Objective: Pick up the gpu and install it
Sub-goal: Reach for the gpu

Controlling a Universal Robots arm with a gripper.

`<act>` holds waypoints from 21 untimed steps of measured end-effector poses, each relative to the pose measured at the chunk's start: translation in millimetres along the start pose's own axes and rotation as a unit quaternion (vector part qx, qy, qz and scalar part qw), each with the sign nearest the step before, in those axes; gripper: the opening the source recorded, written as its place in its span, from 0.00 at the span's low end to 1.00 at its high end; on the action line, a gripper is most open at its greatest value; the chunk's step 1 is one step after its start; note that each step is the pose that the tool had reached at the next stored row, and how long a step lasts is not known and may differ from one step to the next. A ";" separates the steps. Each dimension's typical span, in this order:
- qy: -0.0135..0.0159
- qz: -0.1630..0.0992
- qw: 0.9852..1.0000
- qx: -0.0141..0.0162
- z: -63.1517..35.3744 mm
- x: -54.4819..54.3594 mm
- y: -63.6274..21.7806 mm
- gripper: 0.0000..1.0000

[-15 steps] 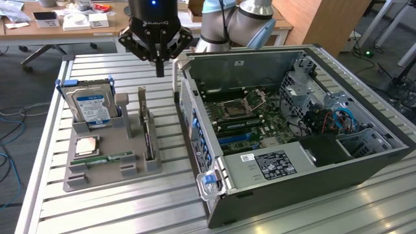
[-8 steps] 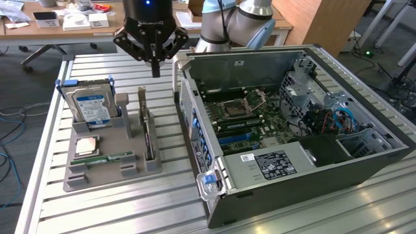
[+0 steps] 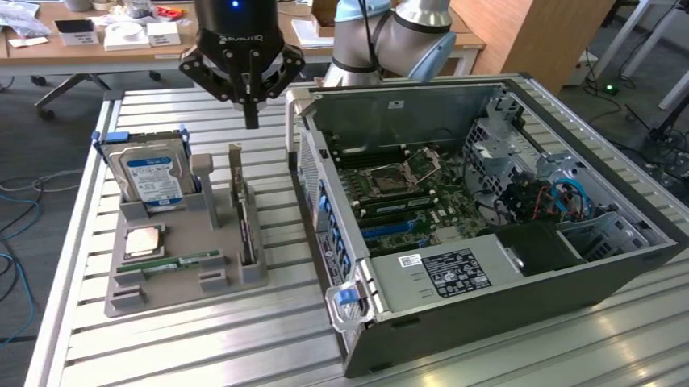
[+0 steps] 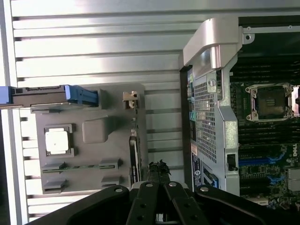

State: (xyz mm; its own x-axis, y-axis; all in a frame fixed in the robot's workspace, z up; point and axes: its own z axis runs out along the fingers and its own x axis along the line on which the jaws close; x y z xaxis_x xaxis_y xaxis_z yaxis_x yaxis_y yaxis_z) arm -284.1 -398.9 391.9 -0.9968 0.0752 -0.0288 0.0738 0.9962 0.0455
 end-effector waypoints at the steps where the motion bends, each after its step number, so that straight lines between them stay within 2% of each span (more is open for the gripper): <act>1: 0.000 0.000 1.000 0.000 0.0 0.4 0.0 0.11; 21: 0.000 0.000 1.000 0.000 -0.3 7.6 -0.5 0.11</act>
State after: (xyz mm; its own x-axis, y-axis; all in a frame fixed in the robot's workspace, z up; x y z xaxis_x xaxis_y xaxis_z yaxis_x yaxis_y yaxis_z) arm -291.7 -398.8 391.9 -0.9967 0.0753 -0.0288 0.0740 0.9962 0.0455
